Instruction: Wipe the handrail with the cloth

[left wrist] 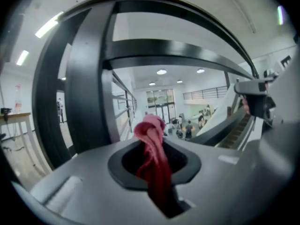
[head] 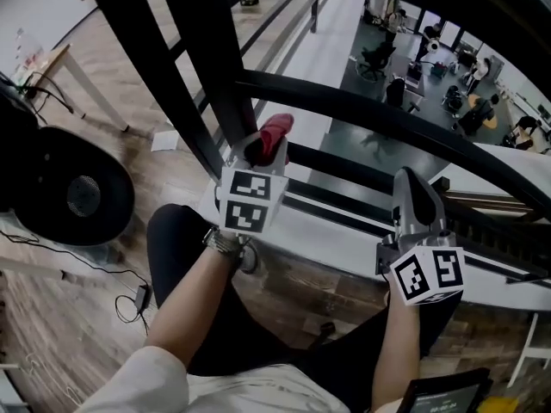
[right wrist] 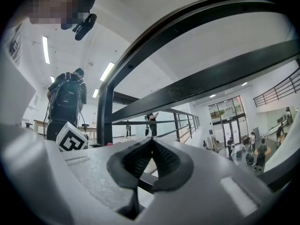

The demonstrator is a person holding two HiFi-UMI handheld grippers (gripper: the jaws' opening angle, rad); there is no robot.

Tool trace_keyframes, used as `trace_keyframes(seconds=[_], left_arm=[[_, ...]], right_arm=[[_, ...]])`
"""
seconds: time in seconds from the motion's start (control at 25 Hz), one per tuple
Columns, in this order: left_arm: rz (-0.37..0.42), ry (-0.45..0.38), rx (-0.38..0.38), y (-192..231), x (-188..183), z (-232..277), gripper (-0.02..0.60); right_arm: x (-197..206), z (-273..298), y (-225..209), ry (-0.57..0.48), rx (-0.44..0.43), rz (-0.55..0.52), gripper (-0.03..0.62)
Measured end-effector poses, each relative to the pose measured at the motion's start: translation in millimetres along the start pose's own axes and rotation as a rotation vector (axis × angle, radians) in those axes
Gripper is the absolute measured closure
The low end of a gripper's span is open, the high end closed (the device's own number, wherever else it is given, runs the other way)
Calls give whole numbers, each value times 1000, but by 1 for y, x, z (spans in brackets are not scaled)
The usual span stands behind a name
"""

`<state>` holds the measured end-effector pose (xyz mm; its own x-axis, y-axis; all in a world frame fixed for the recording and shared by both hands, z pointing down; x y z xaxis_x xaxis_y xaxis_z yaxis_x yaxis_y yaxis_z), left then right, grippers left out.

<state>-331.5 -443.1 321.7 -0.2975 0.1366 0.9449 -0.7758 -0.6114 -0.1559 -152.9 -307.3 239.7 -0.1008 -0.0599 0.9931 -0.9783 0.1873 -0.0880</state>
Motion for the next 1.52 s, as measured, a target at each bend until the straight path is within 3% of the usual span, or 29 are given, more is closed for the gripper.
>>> trace_keyframes(seconds=[0.12,0.2,0.44,0.64,0.96,1.2,1.52], left_arm=[[78,-50,-18,-12,6,3,514],[20,-119,-61,-8,6,0,515],[-109,9,31,-8,-1,1,515],[0,7,1,-45,-7,5,514],[-71,-37,-39,-61,-12,6,514],[-8,-48,-22,-94,-17,9,514],[15,-67,47,-153,-32,16,514]], right_arm=[[2,0,-1,12,-14,-48,592],[4,2,0,36,-35,-98,592],[13,9,-5,89,-70,-135,592],[22,9,-8,123,-117,-157,592],[13,-7,-48,123,-111,-52,592],[10,-21,-67,118,-105,-29,592],[6,-48,-82,123,-78,-22,592]])
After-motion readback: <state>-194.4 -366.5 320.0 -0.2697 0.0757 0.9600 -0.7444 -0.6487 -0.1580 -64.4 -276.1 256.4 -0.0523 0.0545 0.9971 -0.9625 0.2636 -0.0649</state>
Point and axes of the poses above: the fingertips, and each gripper's own axes: z forward along the fingers, y to its left, x out of its underside, the point moved 1 cm from there along -z, backward along the fingers, and after that the axes turned 3 degrees about -x, right-handed, at the moved point
